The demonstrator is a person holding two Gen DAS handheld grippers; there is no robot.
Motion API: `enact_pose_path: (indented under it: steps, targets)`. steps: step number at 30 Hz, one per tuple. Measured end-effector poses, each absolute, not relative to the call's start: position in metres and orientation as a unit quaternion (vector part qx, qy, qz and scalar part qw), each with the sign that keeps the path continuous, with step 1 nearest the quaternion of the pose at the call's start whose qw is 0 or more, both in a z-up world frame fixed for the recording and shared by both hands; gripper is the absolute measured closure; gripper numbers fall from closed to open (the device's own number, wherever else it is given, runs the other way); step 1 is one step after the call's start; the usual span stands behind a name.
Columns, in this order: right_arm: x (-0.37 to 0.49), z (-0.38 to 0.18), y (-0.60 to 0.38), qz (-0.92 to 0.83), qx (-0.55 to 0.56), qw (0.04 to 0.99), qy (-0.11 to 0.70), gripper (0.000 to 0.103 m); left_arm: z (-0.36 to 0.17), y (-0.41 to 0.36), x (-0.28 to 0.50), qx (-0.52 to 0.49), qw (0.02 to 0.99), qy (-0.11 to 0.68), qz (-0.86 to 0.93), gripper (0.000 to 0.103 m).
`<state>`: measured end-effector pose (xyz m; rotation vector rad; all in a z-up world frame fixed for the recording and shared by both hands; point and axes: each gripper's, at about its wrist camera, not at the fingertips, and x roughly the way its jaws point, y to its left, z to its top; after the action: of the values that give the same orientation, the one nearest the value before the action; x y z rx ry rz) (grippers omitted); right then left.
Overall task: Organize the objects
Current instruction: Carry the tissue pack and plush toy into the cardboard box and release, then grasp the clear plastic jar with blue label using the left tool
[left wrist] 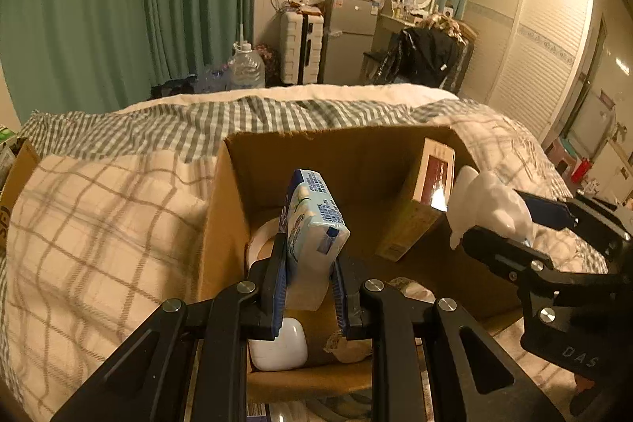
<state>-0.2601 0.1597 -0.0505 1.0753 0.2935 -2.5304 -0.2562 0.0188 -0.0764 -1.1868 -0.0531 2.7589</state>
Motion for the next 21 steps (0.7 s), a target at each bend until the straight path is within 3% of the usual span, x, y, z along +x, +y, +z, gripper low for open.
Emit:
enact_pose_path:
  steps: [3, 4, 5, 7, 15, 21]
  targets:
    - [-0.259, -0.047, 0.161, -0.907, 0.368, 0.18, 0.1, 0.046, -0.077, 0.022, -0.253, -0.391, 0.07, -0.009, 0.918, 0.08]
    - [-0.257, -0.043, 0.16, -0.91, 0.361, 0.176, 0.1, 0.04, -0.076, 0.023, -0.252, -0.391, 0.07, -0.005, 0.918, 0.075]
    - [-0.255, -0.039, 0.162, -0.914, 0.354, 0.172, 0.098, 0.028, -0.074, 0.023, -0.251, -0.391, 0.071, -0.003, 0.917, 0.071]
    - [-0.249, -0.027, 0.166, -0.921, 0.339, 0.173, 0.083, 0.025, -0.067, 0.021, -0.245, -0.387, 0.065, -0.008, 0.92, 0.04]
    - [-0.206, 0.028, 0.176, -0.932, 0.319, 0.157, 0.068, 0.021, -0.007, 0.0, -0.195, -0.337, 0.036, -0.022, 0.941, 0.004]
    - [-0.153, 0.072, 0.184, -0.943, 0.29, 0.143, 0.079, 0.01, 0.037, -0.013, -0.147, -0.301, 0.015, -0.012, 0.954, 0.0]
